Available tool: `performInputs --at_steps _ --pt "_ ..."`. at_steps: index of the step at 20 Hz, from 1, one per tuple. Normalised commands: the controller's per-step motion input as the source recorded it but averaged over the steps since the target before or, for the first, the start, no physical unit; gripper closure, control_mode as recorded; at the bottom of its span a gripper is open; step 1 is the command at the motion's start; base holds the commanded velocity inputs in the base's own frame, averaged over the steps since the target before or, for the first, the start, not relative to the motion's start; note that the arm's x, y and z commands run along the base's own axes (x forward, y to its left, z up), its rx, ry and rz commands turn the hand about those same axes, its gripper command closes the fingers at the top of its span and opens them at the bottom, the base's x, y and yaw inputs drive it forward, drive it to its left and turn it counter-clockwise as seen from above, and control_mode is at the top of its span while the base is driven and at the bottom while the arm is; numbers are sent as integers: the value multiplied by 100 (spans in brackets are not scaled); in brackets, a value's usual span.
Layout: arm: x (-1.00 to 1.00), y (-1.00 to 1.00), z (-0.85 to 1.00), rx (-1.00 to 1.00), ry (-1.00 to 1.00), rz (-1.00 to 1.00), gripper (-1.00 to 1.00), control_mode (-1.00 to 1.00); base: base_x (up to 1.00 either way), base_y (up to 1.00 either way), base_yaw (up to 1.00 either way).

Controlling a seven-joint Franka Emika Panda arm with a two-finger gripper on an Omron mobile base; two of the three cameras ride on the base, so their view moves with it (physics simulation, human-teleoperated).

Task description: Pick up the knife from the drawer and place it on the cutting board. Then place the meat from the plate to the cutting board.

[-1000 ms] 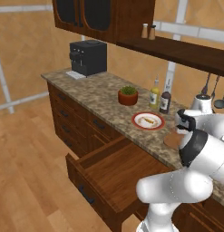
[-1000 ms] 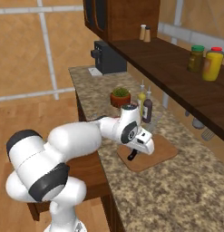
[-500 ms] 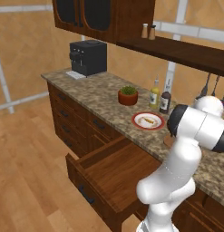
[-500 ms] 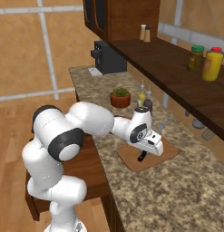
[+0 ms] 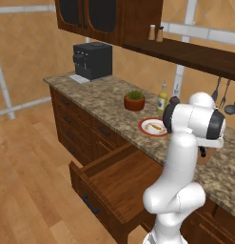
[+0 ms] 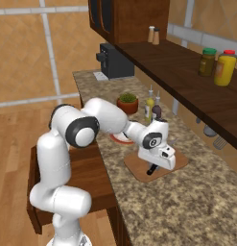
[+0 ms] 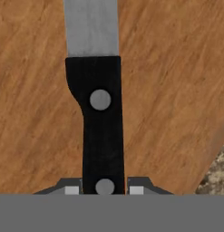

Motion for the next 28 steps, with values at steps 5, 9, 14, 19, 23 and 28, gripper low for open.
performInputs --at_steps 5,9,14,19,23,28 --pt "-17 -5 8 2 -6 0 -100 -100 0 0 0" --pt "-42 33 89 0 -25 0 -100 -100 0 0 0" --pt "-3 91 56 -4 -12 1 -100 -100 0 0 0" --pt "37 99 29 -7 0 7 -100 -100 0 0 0" --pt "93 53 21 -5 0 8 -100 -100 0 0 0" --pt "87 25 4 -1 0 10 -100 -100 0 0 0"
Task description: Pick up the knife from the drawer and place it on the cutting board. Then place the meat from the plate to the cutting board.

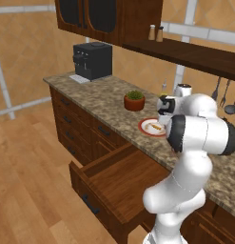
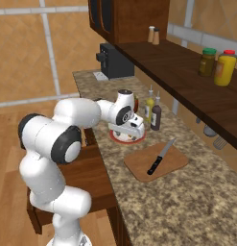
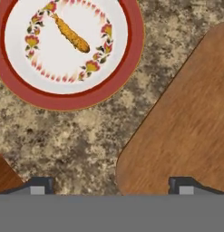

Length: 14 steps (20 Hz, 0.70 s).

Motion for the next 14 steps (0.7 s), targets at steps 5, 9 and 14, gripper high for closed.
performInputs --at_steps 5,9,14 --pt "38 18 -29 0 -5 16 -100 -100 0 0 0" --pt "47 8 -48 0 -20 13 -100 -100 0 0 0" --pt "87 0 -9 1 -5 8 -100 -100 0 0 0"
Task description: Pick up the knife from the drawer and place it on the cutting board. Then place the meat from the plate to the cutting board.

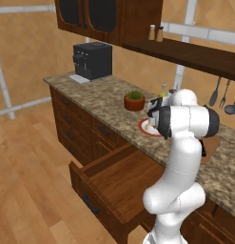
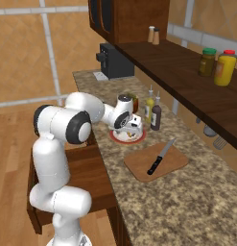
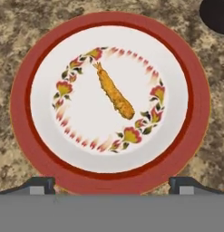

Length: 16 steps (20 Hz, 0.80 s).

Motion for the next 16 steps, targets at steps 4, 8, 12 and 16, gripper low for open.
performInputs --at_steps 4,8,12,16 --pt "100 2 0 0 8 2 -100 -100 0 0 0" --pt "61 0 -29 0 23 0 -100 -100 0 0 0" --pt "44 0 -63 0 21 1 -100 -100 0 0 0" --pt "48 -10 -29 0 3 1 -100 -100 0 0 0"
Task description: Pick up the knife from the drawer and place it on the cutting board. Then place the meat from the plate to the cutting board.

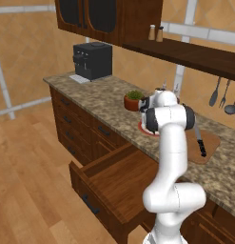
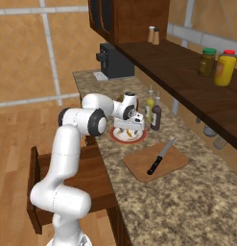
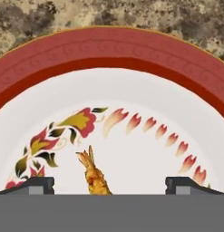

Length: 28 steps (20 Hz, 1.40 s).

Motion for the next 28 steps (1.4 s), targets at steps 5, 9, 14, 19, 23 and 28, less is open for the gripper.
performInputs --at_steps 5,9,14,19,23,28 --pt "-8 -8 -41 0 5 1 100 -100 0 0 0" --pt "-83 0 -50 0 3 0 100 -100 0 0 0" --pt "-76 0 -29 0 0 0 100 -100 0 0 0" --pt "-72 0 22 0 -9 0 100 -100 0 0 0" --pt "-100 -7 92 0 -23 0 100 -100 0 0 0" --pt "-100 -42 46 0 -7 -4 100 -100 0 0 0"
